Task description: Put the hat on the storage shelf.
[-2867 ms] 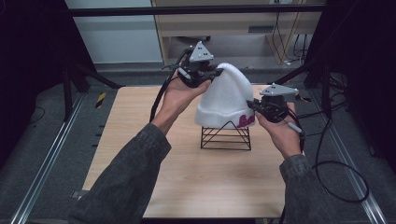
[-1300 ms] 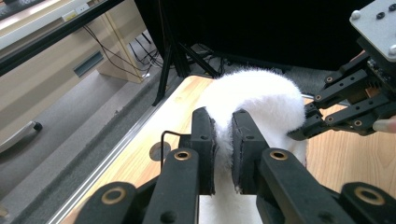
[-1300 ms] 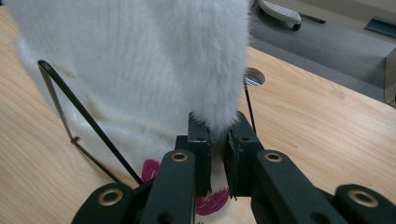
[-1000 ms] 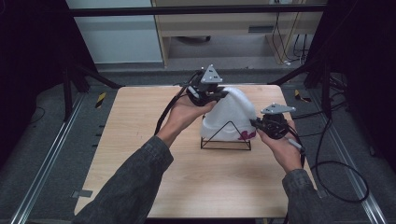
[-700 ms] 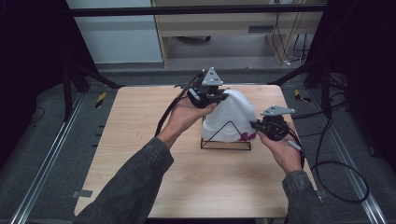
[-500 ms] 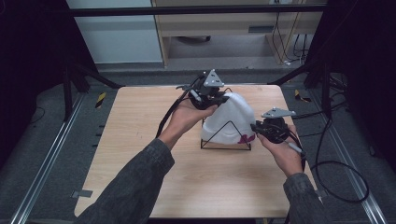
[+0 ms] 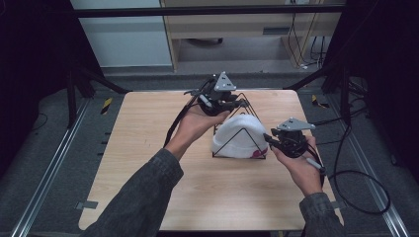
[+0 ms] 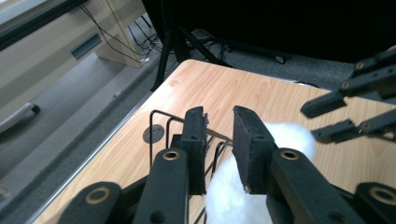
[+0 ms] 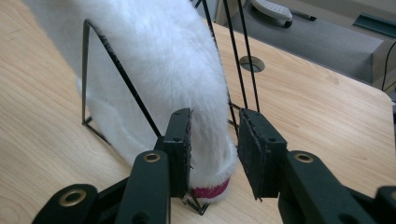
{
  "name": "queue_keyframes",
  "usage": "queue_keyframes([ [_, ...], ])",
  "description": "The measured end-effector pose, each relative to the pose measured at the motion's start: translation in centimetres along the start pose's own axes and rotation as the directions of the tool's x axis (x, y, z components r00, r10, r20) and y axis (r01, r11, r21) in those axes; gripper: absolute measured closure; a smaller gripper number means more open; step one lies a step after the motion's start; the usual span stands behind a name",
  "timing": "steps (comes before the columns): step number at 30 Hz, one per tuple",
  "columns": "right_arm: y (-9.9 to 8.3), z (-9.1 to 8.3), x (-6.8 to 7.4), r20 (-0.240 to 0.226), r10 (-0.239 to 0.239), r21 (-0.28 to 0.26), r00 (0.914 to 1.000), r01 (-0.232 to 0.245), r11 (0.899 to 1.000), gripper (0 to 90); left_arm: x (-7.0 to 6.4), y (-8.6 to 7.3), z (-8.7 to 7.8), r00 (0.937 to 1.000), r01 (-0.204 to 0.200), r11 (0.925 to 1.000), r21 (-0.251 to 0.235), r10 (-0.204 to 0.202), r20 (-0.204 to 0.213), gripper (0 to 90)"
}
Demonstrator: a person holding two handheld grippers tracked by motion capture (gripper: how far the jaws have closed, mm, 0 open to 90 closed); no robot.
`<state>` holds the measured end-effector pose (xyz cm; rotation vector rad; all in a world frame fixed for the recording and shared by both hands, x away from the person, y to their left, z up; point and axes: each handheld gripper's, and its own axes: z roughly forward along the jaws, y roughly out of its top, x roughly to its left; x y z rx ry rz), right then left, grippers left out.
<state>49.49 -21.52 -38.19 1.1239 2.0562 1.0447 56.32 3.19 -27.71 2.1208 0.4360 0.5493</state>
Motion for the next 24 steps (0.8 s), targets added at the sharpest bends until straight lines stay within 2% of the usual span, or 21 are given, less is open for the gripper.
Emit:
queue_keyframes([
  [2,0.1,-0.3,0.1,0.006,0.003,-0.005,1.0000,-0.003,1.000,63.3,-0.1,-0.2,-0.4,0.9999,0.007,1.0000,-0.004,-0.007,-0.007,71.0],
  [4,0.2,-0.7,0.2,0.011,0.005,-0.016,0.9999,-0.005,1.000,61.8,-0.2,-0.4,-0.8,0.9997,0.008,0.9999,-0.007,-0.008,-0.022,62.0],
  [5,0.2,-0.9,0.3,0.014,0.007,-0.019,0.9999,-0.007,1.000,60.8,-0.3,-0.5,-1.0,0.9996,0.009,0.9999,-0.006,-0.009,-0.027,62.0],
  [6,0.2,-1.2,0.6,0.022,0.008,-0.022,0.9997,-0.008,1.000,57.6,-0.5,-0.6,-1.4,0.9994,0.018,0.9998,-0.010,-0.018,-0.030,52.2],
  [7,0.2,-1.2,0.6,0.022,0.008,-0.022,0.9997,-0.008,1.000,57.6,-0.5,-0.6,-1.4,0.9994,0.018,0.9998,-0.010,-0.018,-0.030,46.4],
  [8,0.1,-1.3,0.7,0.025,0.007,-0.025,0.9997,-0.006,1.000,56.0,-0.7,-0.6,-1.7,0.9991,0.028,0.9996,-0.005,-0.028,-0.032,46.4],
  [9,0.0,-1.5,1.0,0.030,-0.001,-0.024,0.9996,0.002,1.000,50.7,-0.9,-0.8,-2.0,0.9994,0.032,0.9995,0.004,-0.032,-0.014,33.7],
  [11,0.0,-1.6,1.1,0.034,0.001,-0.026,0.9994,0.000,1.000,48.4,-1.1,-0.9,-2.2,0.9995,0.030,0.9995,0.007,-0.030,-0.006,24.1],
  [12,-0.2,-1.8,1.3,0.041,0.008,-0.031,0.9991,-0.007,0.999,41.3,-1.4,-1.1,-2.4,0.9996,0.027,0.9994,0.022,-0.027,0.008,18.9],
  [13,-0.2,-1.8,1.3,0.041,0.008,-0.031,0.9991,-0.007,0.999,41.3,-1.4,-1.1,-2.4,0.9996,0.027,0.9994,0.022,-0.027,0.008,14.7],
  [14,-0.3,-2.0,1.4,0.045,0.016,-0.036,0.9989,-0.014,0.999,33.9,-1.6,-1.2,-2.5,0.9996,0.028,0.9992,0.030,-0.028,0.006,11.9],
  [16,-0.3,-2.2,1.4,0.049,0.018,-0.037,0.9987,-0.016,0.999,31.7,-1.7,-1.4,-2.8,0.9995,0.031,0.9992,0.026,-0.031,0.005,10.7],
  [17,-0.4,-2.6,1.6,0.056,0.019,-0.048,0.9982,-0.017,0.999,26.7,-1.7,-1.5,-3.0,0.9993,0.033,0.9992,0.023,-0.034,0.013,8.4],
  [22,-0.5,-3.0,1.8,0.056,0.026,-0.057,0.9981,-0.022,0.998,17.7,-1.9,-1.6,-3.6,0.9991,0.035,0.9994,0.007,-0.035,0.024,7.6],
  [24,-0.6,-3.1,1.9,0.055,0.028,-0.060,0.9981,-0.024,0.998,16.9,-2.0,-1.7,-3.9,0.9991,0.030,0.9995,0.008,-0.030,0.031,7.1],
])
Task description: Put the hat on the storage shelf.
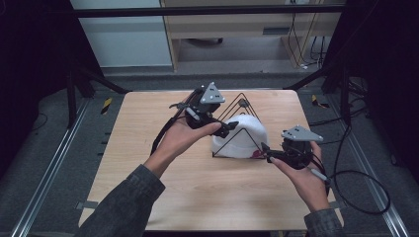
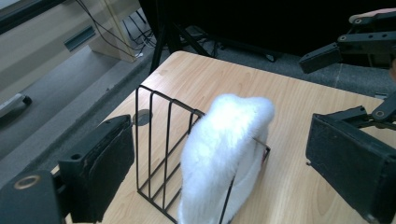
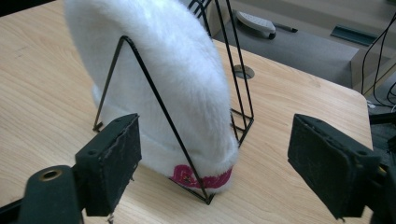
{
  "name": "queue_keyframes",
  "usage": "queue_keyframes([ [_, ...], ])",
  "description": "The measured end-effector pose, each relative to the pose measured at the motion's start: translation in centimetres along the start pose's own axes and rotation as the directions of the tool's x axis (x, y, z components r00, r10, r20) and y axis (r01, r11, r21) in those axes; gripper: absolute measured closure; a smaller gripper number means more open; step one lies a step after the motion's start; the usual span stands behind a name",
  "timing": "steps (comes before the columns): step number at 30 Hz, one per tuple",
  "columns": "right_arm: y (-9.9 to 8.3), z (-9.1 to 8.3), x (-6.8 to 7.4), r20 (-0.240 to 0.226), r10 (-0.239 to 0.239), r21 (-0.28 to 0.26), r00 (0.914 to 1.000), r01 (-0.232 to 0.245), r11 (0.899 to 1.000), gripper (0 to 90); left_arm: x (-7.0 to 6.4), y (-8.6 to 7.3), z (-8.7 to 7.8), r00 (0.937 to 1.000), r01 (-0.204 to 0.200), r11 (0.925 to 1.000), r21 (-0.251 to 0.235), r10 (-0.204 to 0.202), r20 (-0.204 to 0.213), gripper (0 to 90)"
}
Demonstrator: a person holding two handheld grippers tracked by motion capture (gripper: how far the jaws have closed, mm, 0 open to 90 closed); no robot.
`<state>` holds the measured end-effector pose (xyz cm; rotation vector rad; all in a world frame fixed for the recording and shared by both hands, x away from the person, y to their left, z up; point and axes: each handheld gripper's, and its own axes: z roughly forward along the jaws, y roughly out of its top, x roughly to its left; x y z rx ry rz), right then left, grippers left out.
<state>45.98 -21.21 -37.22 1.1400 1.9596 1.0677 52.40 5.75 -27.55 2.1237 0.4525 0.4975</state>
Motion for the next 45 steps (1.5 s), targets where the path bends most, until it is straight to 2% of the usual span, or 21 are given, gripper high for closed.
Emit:
queue_keyframes([
  [5,-0.1,-0.2,0.9,-0.009,-0.030,0.002,0.9995,0.030,1.000,9.0,-0.4,-0.5,-0.9,1.0000,-0.006,0.9999,-0.012,0.006,0.000,5.7],
  [10,-0.1,-0.6,1.5,-0.020,-0.055,0.002,0.9983,0.055,0.998,7.3,-0.6,-1.3,-1.8,0.9999,-0.009,0.9999,-0.007,0.009,0.005,4.4],
  [14,-0.4,-1.0,2.5,-0.049,-0.083,-0.006,0.9953,0.083,0.997,7.4,-0.6,-2.5,-2.9,0.9999,-0.009,1.0000,0.001,0.009,0.008,3.8],
  [20,-0.8,-1.3,3.6,-0.067,-0.099,-0.011,0.9929,0.099,0.995,8.8,-1.0,-4.1,-3.7,0.9999,-0.013,0.9998,0.016,0.013,0.007,3.6],
  [25,-1.3,-1.2,4.9,-0.093,-0.123,-0.010,0.9880,0.123,0.992,13.0,-1.4,-5.7,-4.7,0.9997,-0.024,0.9992,0.031,0.024,0.007,3.6],
  [28,-1.6,-1.1,5.9,-0.112,-0.138,-0.013,0.9840,0.138,0.990,14.2,-1.5,-6.6,-5.2,0.9998,-0.016,0.9993,0.034,0.016,0.011,3.6],
  [29,-1.7,-0.9,6.5,-0.121,-0.149,-0.008,0.9815,0.149,0.989,14.6,-1.5,-7.4,-5.6,0.9999,-0.009,0.9994,0.034,0.009,0.008,3.6],
  [30,-1.7,-0.9,6.5,-0.121,-0.149,-0.008,0.9815,0.149,0.989,14.6,-1.5,-7.4,-5.6,0.9999,-0.009,0.9994,0.034,0.009,0.008,3.7],
  [31,-1.9,-0.8,7.0,-0.131,-0.163,-0.005,0.9779,0.164,0.987,14.8,-1.5,-7.7,-5.8,1.0000,-0.006,0.9993,0.036,0.006,0.001,3.7],
  [32,-2.0,-0.6,7.3,-0.135,-0.170,-0.001,0.9761,0.172,0.985,15.0,-1.4,-8.5,-6.1,1.0000,0.005,0.9992,0.039,-0.005,-0.004,3.7],
  [36,-2.5,-0.3,7.9,-0.149,-0.182,0.008,0.9719,0.185,0.983,15.4,-1.3,-9.7,-6.4,0.9997,0.016,0.9985,0.052,-0.015,-0.017,3.8],
  [37,-2.9,0.0,8.3,-0.162,-0.188,0.016,0.9689,0.193,0.981,15.6,-1.1,-10.7,-6.6,0.9993,0.030,0.9978,0.060,-0.029,-0.023,3.9],
  [38,-2.9,0.0,8.3,-0.162,-0.188,0.016,0.9689,0.193,0.981,15.6,-1.1,-10.7,-6.6,0.9993,0.030,0.9978,0.060,-0.029,-0.023,3.9],
  [41,-3.4,0.5,9.1,-0.183,-0.202,0.033,0.9621,0.211,0.977,15.6,-0.7,-12.5,-6.9,0.9973,0.069,0.9953,0.067,-0.067,-0.031,4.1],
  [45,-3.5,0.9,9.7,-0.201,-0.211,0.040,0.9567,0.223,0.974,15.5,-0.3,-13.7,-7.1,0.9955,0.089,0.9933,0.074,-0.086,-0.039,4.2],
])
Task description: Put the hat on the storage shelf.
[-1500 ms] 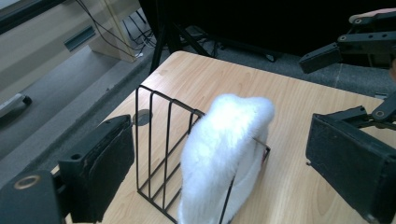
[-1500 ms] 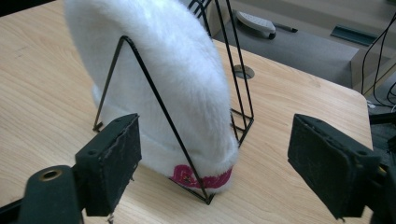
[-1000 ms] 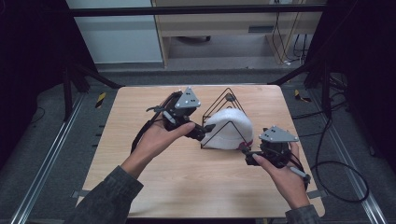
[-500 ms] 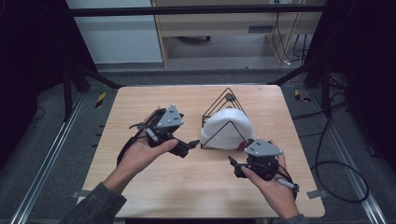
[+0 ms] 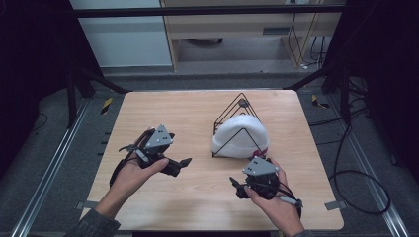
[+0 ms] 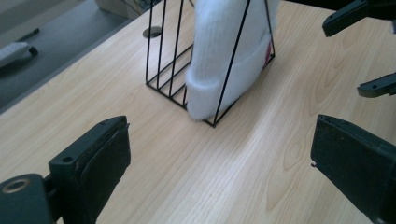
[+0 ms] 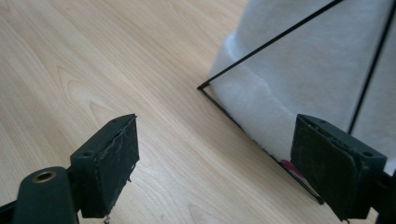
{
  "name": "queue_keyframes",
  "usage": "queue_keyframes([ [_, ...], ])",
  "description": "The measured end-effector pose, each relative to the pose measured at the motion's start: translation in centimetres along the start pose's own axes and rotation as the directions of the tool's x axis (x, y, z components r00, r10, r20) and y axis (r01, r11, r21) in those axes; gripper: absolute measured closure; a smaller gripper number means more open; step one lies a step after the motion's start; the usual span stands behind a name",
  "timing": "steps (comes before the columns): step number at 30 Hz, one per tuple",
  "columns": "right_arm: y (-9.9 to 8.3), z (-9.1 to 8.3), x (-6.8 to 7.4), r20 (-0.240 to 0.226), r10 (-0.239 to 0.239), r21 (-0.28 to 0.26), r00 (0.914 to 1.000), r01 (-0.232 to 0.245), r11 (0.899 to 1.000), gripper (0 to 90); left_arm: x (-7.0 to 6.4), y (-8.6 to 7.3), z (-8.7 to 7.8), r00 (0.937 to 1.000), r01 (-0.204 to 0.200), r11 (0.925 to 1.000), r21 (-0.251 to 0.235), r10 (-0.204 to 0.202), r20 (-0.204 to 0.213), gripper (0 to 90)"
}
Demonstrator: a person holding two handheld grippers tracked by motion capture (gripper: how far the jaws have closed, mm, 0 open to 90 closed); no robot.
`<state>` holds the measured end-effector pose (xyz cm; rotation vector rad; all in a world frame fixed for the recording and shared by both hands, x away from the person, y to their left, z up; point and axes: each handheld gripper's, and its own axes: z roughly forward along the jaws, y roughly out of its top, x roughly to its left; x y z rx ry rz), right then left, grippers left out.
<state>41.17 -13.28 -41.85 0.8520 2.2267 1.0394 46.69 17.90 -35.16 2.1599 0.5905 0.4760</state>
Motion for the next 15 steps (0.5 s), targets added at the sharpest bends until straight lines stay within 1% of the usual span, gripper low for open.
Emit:
queue_keyframes([
  [1,0.0,0.4,0.3,-0.012,-0.007,0.007,0.9999,0.007,1.000,15.5,0.2,-0.4,-0.1,1.0000,0.006,1.0000,0.003,-0.006,-0.002,4.3],
  [3,0.0,0.5,0.4,-0.015,-0.010,0.010,0.9998,0.011,1.000,15.5,0.5,-0.9,-0.2,0.9998,0.020,0.9998,0.000,-0.020,-0.007,4.4],
  [7,0.1,1.2,0.8,-0.031,-0.017,0.021,0.9994,0.018,1.000,15.4,1.0,-1.8,-0.6,0.9992,0.036,0.9993,0.006,-0.036,-0.018,4.6],
  [10,0.0,1.9,1.3,-0.048,-0.026,0.034,0.9985,0.028,0.999,15.3,1.3,-2.4,-0.7,0.9987,0.041,0.9990,0.017,-0.040,-0.031,4.9],
  [11,0.0,1.9,1.3,-0.048,-0.026,0.034,0.9985,0.028,0.999,15.3,1.4,-2.6,-0.8,0.9985,0.045,0.9988,0.017,-0.044,-0.031,4.9],
  [12,0.0,2.1,1.4,-0.054,-0.029,0.038,0.9982,0.031,0.999,15.2,1.5,-2.9,-0.8,0.9984,0.041,0.9989,0.023,-0.040,-0.039,4.9],
  [13,0.0,2.3,1.6,-0.059,-0.027,0.041,0.9979,0.030,0.999,15.2,1.6,-3.1,-0.8,0.9983,0.038,0.9988,0.030,-0.037,-0.045,4.9],
  [14,0.0,2.4,1.7,-0.066,-0.027,0.042,0.9975,0.030,0.999,15.1,1.6,-3.3,-0.8,0.9979,0.047,0.9985,0.029,-0.046,-0.046,5.0],
  [15,0.0,2.7,1.8,-0.075,-0.023,0.046,0.9969,0.027,0.999,15.1,1.7,-3.5,-0.8,0.9979,0.046,0.9984,0.032,-0.044,-0.046,5.0],
])
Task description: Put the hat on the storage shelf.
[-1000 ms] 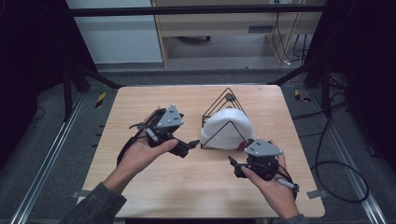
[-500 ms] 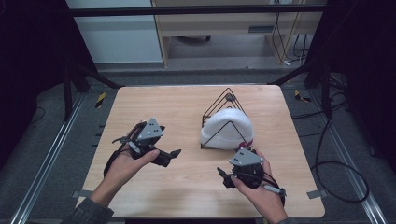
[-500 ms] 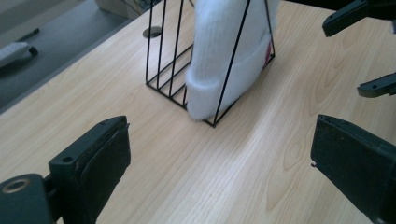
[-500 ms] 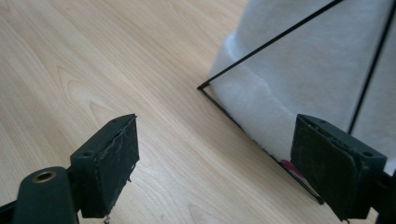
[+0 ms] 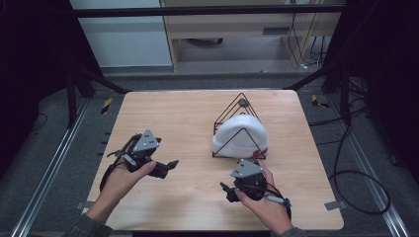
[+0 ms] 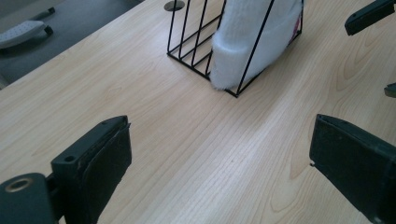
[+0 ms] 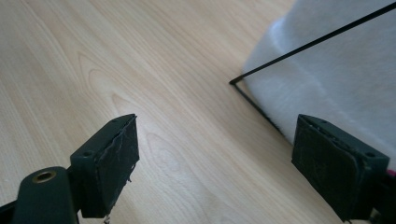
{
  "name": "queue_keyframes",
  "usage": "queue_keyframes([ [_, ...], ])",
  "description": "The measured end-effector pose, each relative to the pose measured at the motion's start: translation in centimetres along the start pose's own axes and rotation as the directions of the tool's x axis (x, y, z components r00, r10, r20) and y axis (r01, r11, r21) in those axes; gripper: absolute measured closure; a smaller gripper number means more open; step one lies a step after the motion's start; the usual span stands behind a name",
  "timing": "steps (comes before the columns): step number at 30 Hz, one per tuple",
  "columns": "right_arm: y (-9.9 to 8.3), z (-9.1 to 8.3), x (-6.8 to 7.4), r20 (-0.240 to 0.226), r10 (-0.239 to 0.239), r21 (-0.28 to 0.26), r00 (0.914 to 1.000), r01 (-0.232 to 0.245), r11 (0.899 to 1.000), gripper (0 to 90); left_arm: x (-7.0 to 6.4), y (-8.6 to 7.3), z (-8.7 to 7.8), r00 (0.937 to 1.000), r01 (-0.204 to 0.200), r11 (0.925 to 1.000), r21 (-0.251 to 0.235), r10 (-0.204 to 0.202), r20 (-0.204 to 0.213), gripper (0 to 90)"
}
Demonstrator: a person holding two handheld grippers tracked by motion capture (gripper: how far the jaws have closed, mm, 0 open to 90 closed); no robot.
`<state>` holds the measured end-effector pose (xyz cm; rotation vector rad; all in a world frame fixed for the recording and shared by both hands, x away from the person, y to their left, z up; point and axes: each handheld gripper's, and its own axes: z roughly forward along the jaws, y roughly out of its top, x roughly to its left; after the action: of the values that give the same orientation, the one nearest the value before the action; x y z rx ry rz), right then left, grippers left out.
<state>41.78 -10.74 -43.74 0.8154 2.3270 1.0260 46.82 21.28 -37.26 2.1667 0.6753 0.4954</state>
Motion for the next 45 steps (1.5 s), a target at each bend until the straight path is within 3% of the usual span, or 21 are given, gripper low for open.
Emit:
queue_keyframes([
  [5,-0.2,1.3,0.4,-0.035,0.009,0.017,0.9993,-0.008,1.000,15.2,0.4,-1.6,0.1,0.9998,0.015,0.9998,0.016,-0.015,-0.015,5.2],
  [12,0.1,4.6,0.8,-0.090,0.035,0.049,0.9953,-0.031,0.998,18.4,1.9,-4.7,0.6,0.9948,0.094,0.9948,0.041,-0.092,-0.044,5.3],
  [16,0.2,6.2,1.0,-0.125,0.062,0.071,0.9902,-0.054,0.996,18.5,3.0,-7.0,1.2,0.9884,0.145,0.9865,0.075,-0.141,-0.054,5.4],
  [19,0.2,7.0,1.2,-0.128,0.073,0.076,0.9891,-0.064,0.995,18.2,3.5,-7.9,1.3,0.9849,0.167,0.9824,0.084,-0.162,-0.060,5.6],
  [20,0.2,7.3,1.3,-0.128,0.076,0.079,0.9888,-0.066,0.995,17.8,3.9,-8.7,1.5,0.9812,0.187,0.9782,0.090,-0.182,-0.064,5.7],
  [31,0.4,9.2,2.0,-0.132,0.109,0.106,0.9853,-0.095,0.990,14.6,4.5,-11.2,2.4,0.9702,0.235,0.9656,0.110,-0.227,-0.085,5.9],
  [36,0.6,9.7,2.2,-0.119,0.116,0.105,0.9862,-0.103,0.989,13.6,4.7,-11.8,2.4,0.9678,0.239,0.9647,0.110,-0.228,-0.107,5.9],
  [38,0.6,10.1,2.2,-0.114,0.119,0.106,0.9863,-0.107,0.988,13.2,5.0,-12.2,2.5,0.9638,0.251,0.9615,0.111,-0.238,-0.120,5.9],
  [45,0.5,11.0,2.1,-0.100,0.140,0.119,0.9850,-0.128,0.985,13.2,5.4,-12.5,2.9,0.9621,0.250,0.9619,0.111,-0.234,-0.140,5.9],
])
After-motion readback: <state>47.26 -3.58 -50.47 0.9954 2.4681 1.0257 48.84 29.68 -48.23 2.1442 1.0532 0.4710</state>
